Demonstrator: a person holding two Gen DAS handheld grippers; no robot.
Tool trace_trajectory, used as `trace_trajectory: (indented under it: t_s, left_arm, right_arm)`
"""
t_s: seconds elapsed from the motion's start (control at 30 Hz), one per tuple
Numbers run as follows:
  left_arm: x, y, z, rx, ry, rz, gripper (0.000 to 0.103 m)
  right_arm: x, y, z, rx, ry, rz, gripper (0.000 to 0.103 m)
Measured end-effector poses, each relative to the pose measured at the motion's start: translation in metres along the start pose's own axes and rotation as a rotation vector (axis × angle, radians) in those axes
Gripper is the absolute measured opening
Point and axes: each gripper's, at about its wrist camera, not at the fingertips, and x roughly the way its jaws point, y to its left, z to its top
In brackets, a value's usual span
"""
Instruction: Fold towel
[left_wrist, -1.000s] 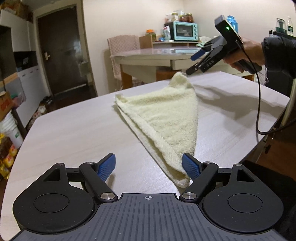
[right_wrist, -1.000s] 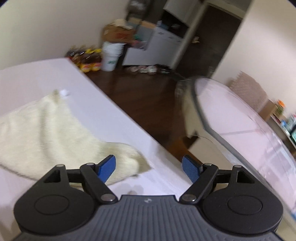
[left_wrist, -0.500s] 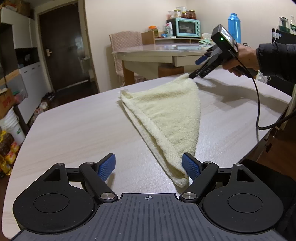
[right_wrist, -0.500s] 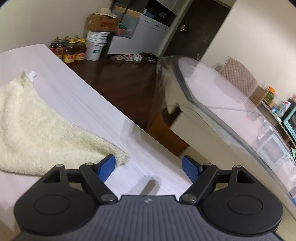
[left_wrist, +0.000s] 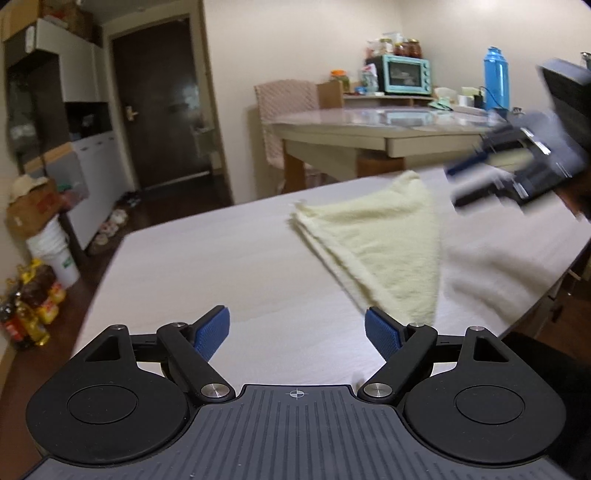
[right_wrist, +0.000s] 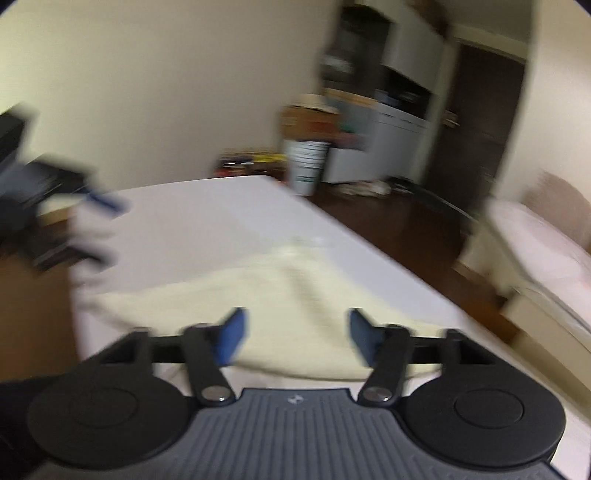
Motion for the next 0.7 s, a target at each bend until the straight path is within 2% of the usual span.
trace_trajectory:
  t_s: [0.13, 0.23, 0.47, 0.63, 0.7]
  left_arm:
    - [-0.014, 0.008, -0.003, 0.01, -0.015, 0.016, 0.088]
    - [-0.019, 0.01, -0.004, 0.007, -0.025, 0.02, 0.089]
    - [-0.023, 0.016, -0.01, -0.021, -0.048, 0.013, 0.089]
    - [-0.025, 0.019, -0.012, -0.029, -0.055, 0.009, 0.09]
    - [-0.025, 0.019, -0.013, -0.032, -0.058, 0.01, 0.09]
  right_arm:
    - [0.008, 0.07, 0.004, -0.189, 0.001, 0.016, 0.045]
    - [0.019, 0.093, 0.006, -0.211, 0.006, 0.045, 0.045]
    - [0.035, 0.117, 0.011, -0.233, 0.02, 0.026, 0.045]
    - [0.04, 0.126, 0.009, -0.27, 0.029, -0.034, 0.044]
    - [0.042, 0.134, 0.007, -0.288, 0.029, -0.056, 0.037]
